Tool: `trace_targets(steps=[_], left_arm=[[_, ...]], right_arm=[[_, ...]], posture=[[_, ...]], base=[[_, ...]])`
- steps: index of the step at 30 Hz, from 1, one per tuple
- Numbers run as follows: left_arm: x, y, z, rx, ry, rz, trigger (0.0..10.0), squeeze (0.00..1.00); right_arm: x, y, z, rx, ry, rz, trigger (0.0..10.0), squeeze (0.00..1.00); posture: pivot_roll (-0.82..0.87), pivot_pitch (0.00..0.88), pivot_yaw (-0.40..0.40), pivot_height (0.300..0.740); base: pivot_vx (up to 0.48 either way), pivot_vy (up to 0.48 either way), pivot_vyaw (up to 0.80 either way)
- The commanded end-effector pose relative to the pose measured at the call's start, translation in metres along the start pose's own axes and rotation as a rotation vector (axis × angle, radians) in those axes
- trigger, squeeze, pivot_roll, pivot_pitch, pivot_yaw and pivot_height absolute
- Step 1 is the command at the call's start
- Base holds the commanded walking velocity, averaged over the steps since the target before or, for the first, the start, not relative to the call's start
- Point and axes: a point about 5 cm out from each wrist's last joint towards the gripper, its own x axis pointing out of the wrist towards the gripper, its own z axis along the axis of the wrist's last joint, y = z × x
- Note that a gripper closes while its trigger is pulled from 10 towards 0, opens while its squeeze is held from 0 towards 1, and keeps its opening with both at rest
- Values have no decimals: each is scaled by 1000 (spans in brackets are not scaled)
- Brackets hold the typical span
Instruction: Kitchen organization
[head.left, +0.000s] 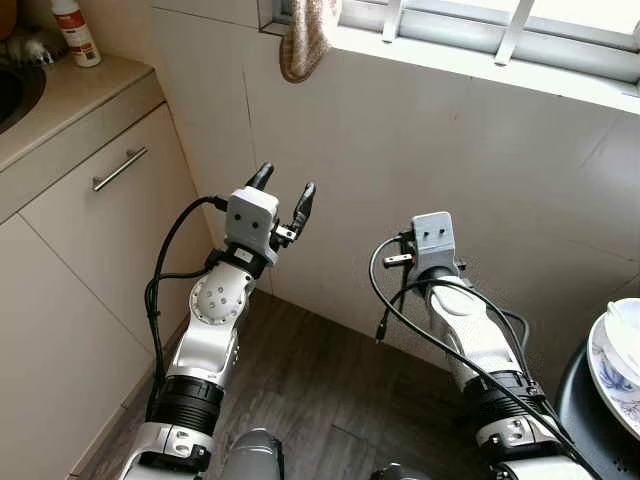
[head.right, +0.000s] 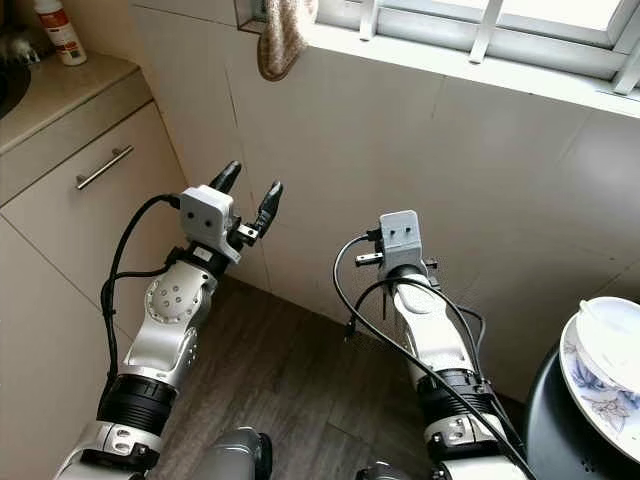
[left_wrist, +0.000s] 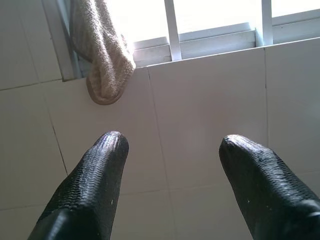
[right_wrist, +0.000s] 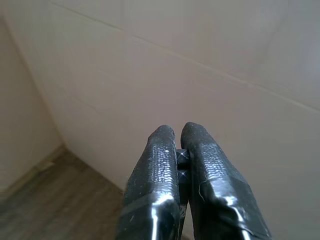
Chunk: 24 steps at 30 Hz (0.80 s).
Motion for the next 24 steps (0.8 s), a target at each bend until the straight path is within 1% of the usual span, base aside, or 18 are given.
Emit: trace_targets(steps=[1, 5, 8, 16, 17, 18, 19, 21, 22, 24], left_arm=[[1, -1, -1, -3, 10, -7, 10000, 0], [0, -1, -2, -3, 19, -7, 10000, 0], [1, -1, -2, -3, 25, -7, 10000, 0], [0, -1, -2, -4, 30, -9, 10000, 0], [1, 0, -2, -3, 28, -8, 10000, 0], [1, 0, -2, -3, 28, -8, 10000, 0], [1, 0, -2, -3, 27, -7, 10000, 0], [0, 0, -2, 1, 23, -7, 10000, 0], [0, 0, -2, 1, 23, -7, 10000, 0], [0, -1, -2, 7, 21, -10, 10000, 0]], right_arm=[[-1, 1, 4, 25, -32, 25, 10000, 0], [-3, 6, 8, 26, -72, 79, 10000, 0], [-3, 6, 8, 31, -75, 86, 10000, 0], [-3, 6, 8, 25, -93, 99, 10000, 0], [-4, 5, 12, 28, -126, 94, 10000, 0], [-4, 5, 12, 28, -126, 94, 10000, 0], [-5, 4, 16, 39, -156, 91, 10000, 0], [-5, 3, 20, 53, -183, 90, 10000, 0], [-5, 3, 20, 53, -183, 90, 10000, 0], [-6, 2, 25, 47, -219, 83, 10000, 0]], posture=[[162, 0, -50, 740], [161, 0, -50, 740], [161, 0, -50, 740], [162, 0, -49, 740], [162, 0, -49, 740], [162, 0, -49, 740], [162, 0, -49, 740], [162, 0, -49, 740], [162, 0, -49, 740], [162, 0, -48, 740]], base=[[0, 0, 0], [0, 0, 0], [0, 0, 0], [0, 465, 793], [0, 360, 800], [0, 360, 800], [0, 319, 800], [0, 0, 800], [0, 0, 800], [0, 0, 800]])
